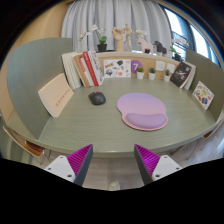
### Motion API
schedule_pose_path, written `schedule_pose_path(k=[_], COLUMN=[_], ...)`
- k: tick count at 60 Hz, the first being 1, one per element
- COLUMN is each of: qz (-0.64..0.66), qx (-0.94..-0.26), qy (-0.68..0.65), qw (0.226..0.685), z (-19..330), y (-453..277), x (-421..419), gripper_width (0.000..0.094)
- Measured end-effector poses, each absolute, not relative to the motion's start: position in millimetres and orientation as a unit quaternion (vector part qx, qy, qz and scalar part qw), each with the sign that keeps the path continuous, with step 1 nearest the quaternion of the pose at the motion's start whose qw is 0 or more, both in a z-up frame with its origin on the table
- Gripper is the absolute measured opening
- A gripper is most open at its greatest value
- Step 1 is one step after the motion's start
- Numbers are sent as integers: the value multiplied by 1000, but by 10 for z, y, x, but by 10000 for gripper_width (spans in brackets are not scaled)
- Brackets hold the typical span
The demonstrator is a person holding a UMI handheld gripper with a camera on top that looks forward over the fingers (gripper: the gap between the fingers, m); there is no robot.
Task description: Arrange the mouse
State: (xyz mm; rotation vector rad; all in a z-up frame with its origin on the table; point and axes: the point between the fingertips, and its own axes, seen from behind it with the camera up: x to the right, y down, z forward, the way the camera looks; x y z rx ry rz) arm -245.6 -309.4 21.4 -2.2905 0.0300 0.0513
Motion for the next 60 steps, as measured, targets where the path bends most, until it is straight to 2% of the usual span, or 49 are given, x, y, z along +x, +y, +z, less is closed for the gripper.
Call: schedule_pose_path(k=[6,16,39,60], qz=[21,16,-1,-32], qx=[-918,-923,-926,-933], qy=[-4,-15,-11,-7], qw=[395,384,377,358], z=[8,-128,-177,-158], y=[-2752,-2083,-683,-70], x=[-2784,-3033,-3102,-2933], gripper_width=[841,839,827,788])
